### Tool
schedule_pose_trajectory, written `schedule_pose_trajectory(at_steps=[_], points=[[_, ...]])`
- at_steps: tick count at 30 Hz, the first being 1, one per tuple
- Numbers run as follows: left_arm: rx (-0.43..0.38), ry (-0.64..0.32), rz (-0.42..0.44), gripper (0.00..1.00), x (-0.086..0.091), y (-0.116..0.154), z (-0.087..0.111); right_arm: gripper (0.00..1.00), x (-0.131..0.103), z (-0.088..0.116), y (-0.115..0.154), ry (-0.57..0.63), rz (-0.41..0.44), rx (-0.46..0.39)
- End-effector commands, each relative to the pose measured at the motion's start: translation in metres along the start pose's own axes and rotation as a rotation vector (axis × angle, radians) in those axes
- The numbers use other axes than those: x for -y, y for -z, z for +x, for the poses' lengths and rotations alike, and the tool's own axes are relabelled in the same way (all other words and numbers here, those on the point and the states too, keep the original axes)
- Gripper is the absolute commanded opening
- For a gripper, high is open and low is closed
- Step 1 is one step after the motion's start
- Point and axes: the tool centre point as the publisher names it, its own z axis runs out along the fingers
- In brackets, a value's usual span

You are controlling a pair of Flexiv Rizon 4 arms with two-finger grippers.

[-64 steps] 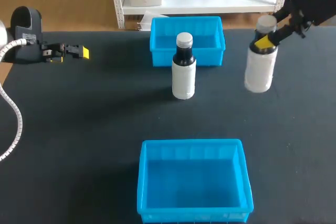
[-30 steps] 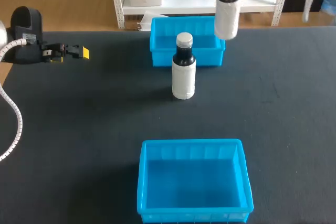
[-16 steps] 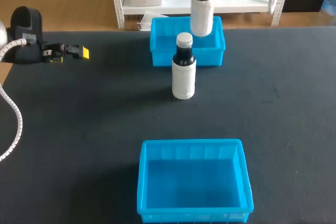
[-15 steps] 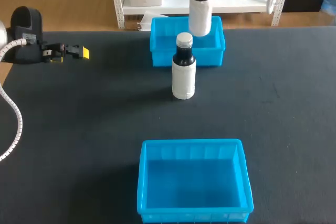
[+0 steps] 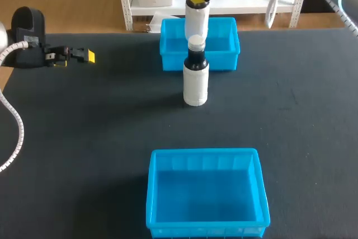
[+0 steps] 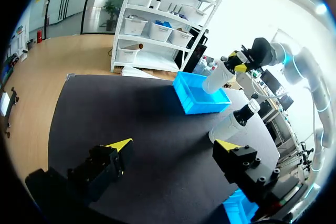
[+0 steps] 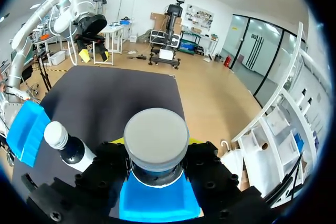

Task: Pick up the bottle, and place it in the far bin if it is heavy, or in the near bin if it is light.

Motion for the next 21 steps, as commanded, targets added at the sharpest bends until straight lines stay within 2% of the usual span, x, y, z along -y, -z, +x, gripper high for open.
schedule_pose_trajectory(at_steps=[1,13,21], points=[[0.000,0.000,0.000,1.00,0.000,0.000,0.000,0.00,0.020,-0.006,-0.016,0.005,-0.424,-0.010],[0.000,0.000,0.000,1.00,0.000,0.000,0.000,0.00,0.028,-0.004,-0.046,-0.033,-0.528,0.010],[0.000,0.000,0.000,1.00,0.000,0.000,0.000,0.00,0.025,0.001,-0.058,-0.085,-0.582,0.011]])
